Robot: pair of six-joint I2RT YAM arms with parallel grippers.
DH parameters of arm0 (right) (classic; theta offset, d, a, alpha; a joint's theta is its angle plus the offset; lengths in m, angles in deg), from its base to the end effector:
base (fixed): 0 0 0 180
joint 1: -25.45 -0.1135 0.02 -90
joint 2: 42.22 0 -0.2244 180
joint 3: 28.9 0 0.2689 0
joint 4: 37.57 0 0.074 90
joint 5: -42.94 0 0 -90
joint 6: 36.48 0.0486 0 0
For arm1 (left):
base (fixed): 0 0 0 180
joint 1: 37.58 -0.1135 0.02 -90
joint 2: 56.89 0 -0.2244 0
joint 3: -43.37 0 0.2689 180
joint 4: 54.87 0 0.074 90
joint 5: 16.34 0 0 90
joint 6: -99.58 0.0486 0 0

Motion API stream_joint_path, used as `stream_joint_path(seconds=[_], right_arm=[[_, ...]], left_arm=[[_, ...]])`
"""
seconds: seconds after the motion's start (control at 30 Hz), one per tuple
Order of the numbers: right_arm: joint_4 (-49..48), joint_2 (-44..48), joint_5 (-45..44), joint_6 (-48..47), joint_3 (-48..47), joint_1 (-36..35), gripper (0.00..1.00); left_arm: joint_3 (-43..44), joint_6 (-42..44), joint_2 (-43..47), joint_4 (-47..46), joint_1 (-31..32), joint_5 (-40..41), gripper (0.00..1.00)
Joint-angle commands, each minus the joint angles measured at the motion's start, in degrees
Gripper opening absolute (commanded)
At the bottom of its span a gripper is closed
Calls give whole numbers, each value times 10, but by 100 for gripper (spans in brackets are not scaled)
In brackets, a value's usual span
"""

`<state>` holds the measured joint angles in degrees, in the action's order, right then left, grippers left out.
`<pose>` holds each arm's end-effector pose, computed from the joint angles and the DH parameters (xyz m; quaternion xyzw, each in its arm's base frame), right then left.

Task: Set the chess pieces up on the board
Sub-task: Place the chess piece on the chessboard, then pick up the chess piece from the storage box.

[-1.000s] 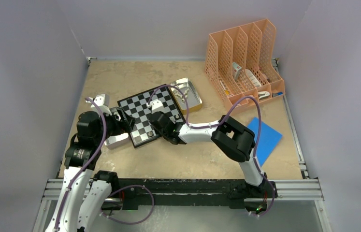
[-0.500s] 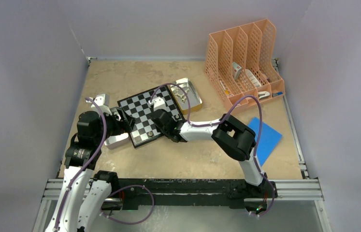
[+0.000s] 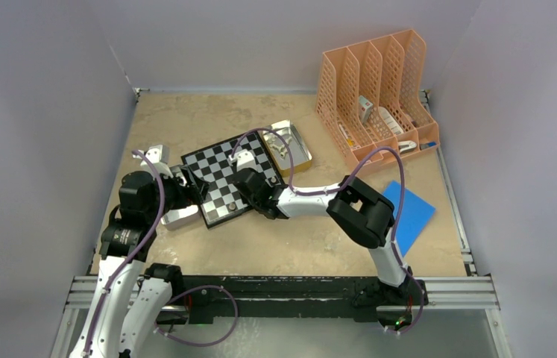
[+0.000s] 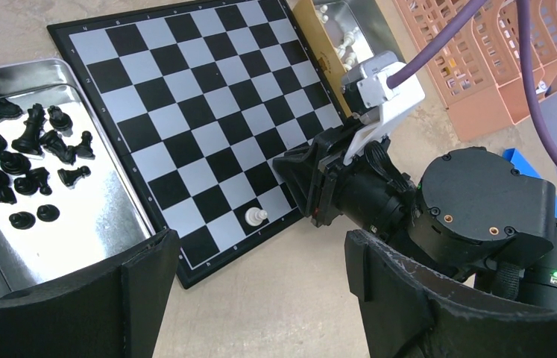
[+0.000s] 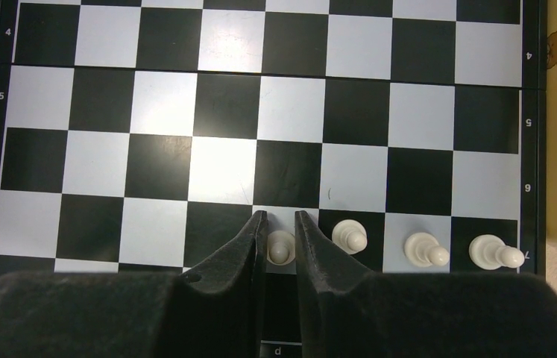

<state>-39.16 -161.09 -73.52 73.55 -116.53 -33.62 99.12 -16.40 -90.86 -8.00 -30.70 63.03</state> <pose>0.2552 0.3838 0.1124 -0.1728 0.8316 0.1590 0.5033 0.1914 -0.0321 0.2870 -0.0904 0.8368 -0.2261 0.4904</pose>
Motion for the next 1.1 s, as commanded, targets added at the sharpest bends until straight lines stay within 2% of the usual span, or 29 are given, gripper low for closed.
stream_joint_path(seconds=[0.0,0.4,0.73,0.87,1.07], right_arm=[[15,-1,-10,-3,-29,3,24],[36,53,-12,-17,-74,21,29],[5,93,0,-51,-79,119,28],[-12,81,5,-63,-90,158,28],[-42,15,27,-78,-125,202,28]], left_arm=[[8,-2,-3,-17,2,-5,81],[8,-2,-3,-16,2,-5,81],[7,-1,0,-18,2,-10,81],[7,0,-4,-19,2,-14,81],[7,0,-2,-19,2,-13,81]])
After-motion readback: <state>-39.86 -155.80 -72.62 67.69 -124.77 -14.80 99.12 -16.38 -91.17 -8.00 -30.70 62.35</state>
